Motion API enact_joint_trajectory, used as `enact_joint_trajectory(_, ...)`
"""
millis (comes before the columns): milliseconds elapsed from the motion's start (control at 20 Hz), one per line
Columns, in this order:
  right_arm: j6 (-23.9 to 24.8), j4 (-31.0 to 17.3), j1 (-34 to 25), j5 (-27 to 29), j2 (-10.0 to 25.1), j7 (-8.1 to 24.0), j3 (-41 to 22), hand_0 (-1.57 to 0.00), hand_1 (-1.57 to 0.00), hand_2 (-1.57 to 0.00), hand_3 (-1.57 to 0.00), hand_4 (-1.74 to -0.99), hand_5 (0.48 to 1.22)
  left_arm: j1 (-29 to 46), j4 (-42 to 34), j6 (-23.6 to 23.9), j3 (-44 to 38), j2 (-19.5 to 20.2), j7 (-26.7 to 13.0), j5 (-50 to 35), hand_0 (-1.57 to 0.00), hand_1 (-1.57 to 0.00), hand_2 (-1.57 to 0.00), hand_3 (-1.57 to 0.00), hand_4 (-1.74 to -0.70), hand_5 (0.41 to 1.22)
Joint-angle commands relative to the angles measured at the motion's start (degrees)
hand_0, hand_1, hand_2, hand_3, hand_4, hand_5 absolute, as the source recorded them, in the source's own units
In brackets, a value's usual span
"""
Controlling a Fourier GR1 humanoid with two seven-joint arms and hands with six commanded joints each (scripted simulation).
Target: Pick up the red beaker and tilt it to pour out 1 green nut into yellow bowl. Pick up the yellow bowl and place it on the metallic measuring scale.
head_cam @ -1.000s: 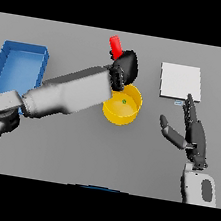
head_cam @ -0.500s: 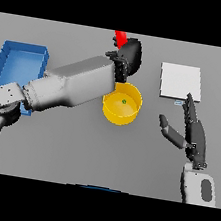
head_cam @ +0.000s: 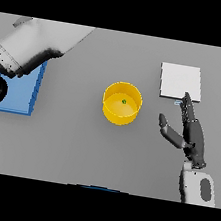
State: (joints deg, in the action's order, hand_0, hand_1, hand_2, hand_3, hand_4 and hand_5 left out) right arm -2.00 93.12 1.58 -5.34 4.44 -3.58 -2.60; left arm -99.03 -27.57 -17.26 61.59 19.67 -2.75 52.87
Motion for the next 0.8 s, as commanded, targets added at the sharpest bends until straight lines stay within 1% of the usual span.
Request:
enact_joint_trajectory(0,-0.31,-0.36,0.09,0.17,0.20,-0.12,0.10,0.00,0.00,0.00,0.00,-1.274,0.642,-0.75,1.55,-0.01,-1.04,0.03,0.34,-1.21,-1.57,-1.51,-1.50,-1.45,-1.54,1.214)
enact_joint_trajectory(50,-0.62,-0.43,0.05,0.25,0.56,-0.37,0.15,0.00,0.00,0.00,0.00,-1.281,0.644,-1.47,4.48,0.05,-4.18,1.59,-0.42,-4.32,-1.57,-1.52,-1.52,-1.48,-1.58,1.216)
enact_joint_trajectory(100,-0.72,0.07,0.25,0.20,0.99,-0.63,0.14,0.00,0.00,0.00,0.00,-1.292,0.645,-1.16,7.60,-0.07,-8.76,3.97,-2.80,-9.13,-1.57,-1.53,-1.53,-1.45,-1.61,1.217)
enact_joint_trajectory(150,-0.56,-0.10,-0.27,-0.19,0.81,-0.27,-0.22,0.00,0.00,0.00,0.00,-1.299,0.649,-0.76,9.60,0.88,-12.00,5.37,-4.12,-12.78,-1.57,-1.54,-1.54,-1.44,-1.64,1.218)
enact_joint_trajectory(200,-0.56,-0.62,-0.98,-0.37,1.14,-0.57,-0.09,0.00,0.00,0.00,0.00,-1.306,0.651,0.19,12.06,1.97,-15.09,6.94,-4.20,-16.57,-1.57,-1.55,-1.54,-1.45,-1.66,1.218)
enact_joint_trajectory(300,-0.83,-1.17,-1.63,-0.53,1.52,-0.69,-0.16,0.00,0.00,0.00,0.00,-1.312,0.653,1.97,15.03,4.75,-19.01,9.34,-5.94,-21.98,-1.57,-1.55,-1.55,-1.42,-1.69,1.219)
enact_joint_trajectory(350,-0.90,-1.25,-1.86,-0.67,1.62,-1.12,-0.25,0.00,0.00,0.00,0.00,-1.307,0.651,3.28,15.79,6.52,-20.07,10.11,-6.93,-23.95,-1.57,-1.56,-1.56,-1.39,-1.70,1.220)
enact_joint_trajectory(400,-0.64,-1.53,-1.89,-1.65,1.76,-1.85,-0.67,0.00,0.00,0.00,0.00,-1.304,0.653,4.61,15.91,8.02,-21.46,11.63,-6.77,-26.31,-1.57,-1.56,-1.56,-1.40,-1.71,1.220)
enact_joint_trajectory(450,-0.67,-1.61,-2.01,-1.14,1.63,-1.96,-0.40,0.00,0.00,0.00,0.00,-1.301,0.652,5.80,16.22,9.34,-22.94,12.91,-7.26,-28.77,-1.57,-1.56,-1.56,-1.40,-1.71,1.220)
enact_joint_trajectory(500,-0.37,-1.73,-2.11,-1.59,1.43,-2.00,-0.67,0.00,0.00,0.00,0.00,-1.298,0.651,7.19,16.74,10.97,-24.58,13.70,-9.06,-31.42,-1.57,-1.56,-1.56,-1.44,-1.72,1.220)
enact_joint_trajectory(550,-0.44,-2.00,-1.86,-1.49,1.21,-1.79,-0.75,0.00,0.00,0.00,0.00,-1.294,0.649,8.55,16.72,12.17,-25.29,14.72,-9.90,-33.12,-1.57,-1.57,-1.57,-1.40,-1.72,1.220)
enact_joint_trajectory(600,-0.25,-1.76,-1.99,-1.41,0.90,-1.58,-0.82,0.00,0.00,0.00,0.00,-1.286,0.649,10.59,16.59,14.05,-25.72,15.09,-11.88,-34.68,-1.57,-1.57,-1.57,-1.41,-1.73,1.221)
enact_joint_trajectory(650,-0.37,-2.21,-2.37,-1.23,0.82,-0.68,-0.77,0.00,0.00,0.00,0.00,-1.276,0.651,12.02,16.07,15.58,-26.18,15.66,-12.77,-36.15,-1.57,-1.57,-1.57,-1.41,-1.73,1.221)
enact_joint_trajectory(700,-0.92,-2.13,-1.51,-0.77,0.87,-1.97,-0.78,0.00,0.00,0.00,0.00,-1.276,0.654,13.89,16.07,16.12,-26.41,16.42,-13.22,-37.52,-1.57,-1.57,-1.57,-1.44,-1.73,1.221)
enact_joint_trajectory(750,-0.91,-2.29,-2.45,-0.42,0.63,-0.61,-0.73,0.00,0.00,0.00,0.00,-1.275,0.656,16.03,16.02,16.99,-26.81,16.83,-14.91,-39.12,-1.57,-1.57,-1.57,-1.47,-1.73,1.221)
